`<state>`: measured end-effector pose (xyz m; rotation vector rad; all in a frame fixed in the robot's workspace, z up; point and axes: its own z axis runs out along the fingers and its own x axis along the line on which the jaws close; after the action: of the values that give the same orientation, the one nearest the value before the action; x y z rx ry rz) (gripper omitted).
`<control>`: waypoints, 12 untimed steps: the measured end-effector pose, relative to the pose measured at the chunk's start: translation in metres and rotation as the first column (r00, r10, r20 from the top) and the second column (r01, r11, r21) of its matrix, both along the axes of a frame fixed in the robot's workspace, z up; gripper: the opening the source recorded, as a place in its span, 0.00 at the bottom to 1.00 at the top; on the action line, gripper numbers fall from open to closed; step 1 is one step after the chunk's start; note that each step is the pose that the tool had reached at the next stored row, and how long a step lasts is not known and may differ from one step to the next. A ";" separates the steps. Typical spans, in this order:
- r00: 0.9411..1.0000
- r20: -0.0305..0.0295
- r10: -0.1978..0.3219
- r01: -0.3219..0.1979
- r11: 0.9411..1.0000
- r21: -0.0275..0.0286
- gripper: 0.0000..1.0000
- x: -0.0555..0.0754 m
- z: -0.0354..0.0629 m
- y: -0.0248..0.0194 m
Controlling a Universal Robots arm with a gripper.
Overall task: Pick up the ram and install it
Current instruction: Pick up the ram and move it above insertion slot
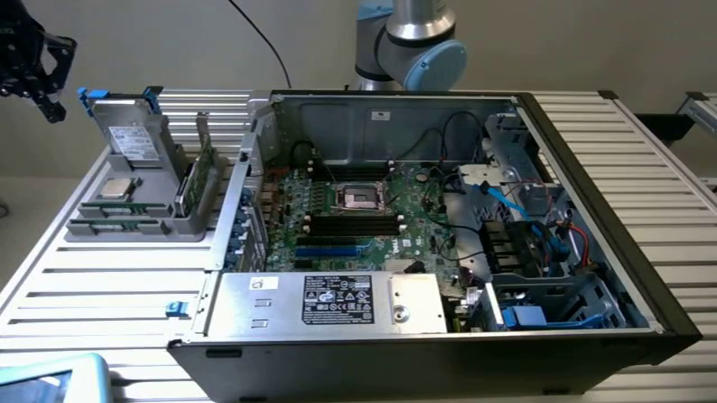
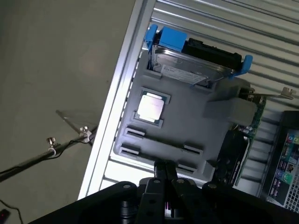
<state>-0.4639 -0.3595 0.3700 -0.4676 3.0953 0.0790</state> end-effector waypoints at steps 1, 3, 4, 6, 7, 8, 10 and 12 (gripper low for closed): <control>1.000 0.000 0.018 -0.018 1.000 0.000 0.11 0.000 0.0000 0.0000; 0.999 0.000 0.054 -0.054 0.999 0.000 0.11 0.000 0.0000 0.0000; 0.997 0.000 0.071 -0.071 0.997 0.000 0.11 0.000 0.0000 0.0000; 0.994 0.000 0.109 -0.109 0.994 0.000 0.11 0.000 0.0000 0.0000; 0.992 0.000 0.127 -0.127 0.992 0.000 0.11 0.000 -0.0001 0.0000; 0.990 0.000 0.144 -0.144 0.990 0.000 0.11 0.000 -0.0001 0.0000; 0.984 0.000 0.180 -0.180 0.984 0.000 0.11 0.000 -0.0001 0.0000; 0.977 0.000 0.215 -0.215 0.977 0.000 0.11 0.000 -0.0002 0.0000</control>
<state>-0.4639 -0.3595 0.3698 -0.8011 3.0318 0.0805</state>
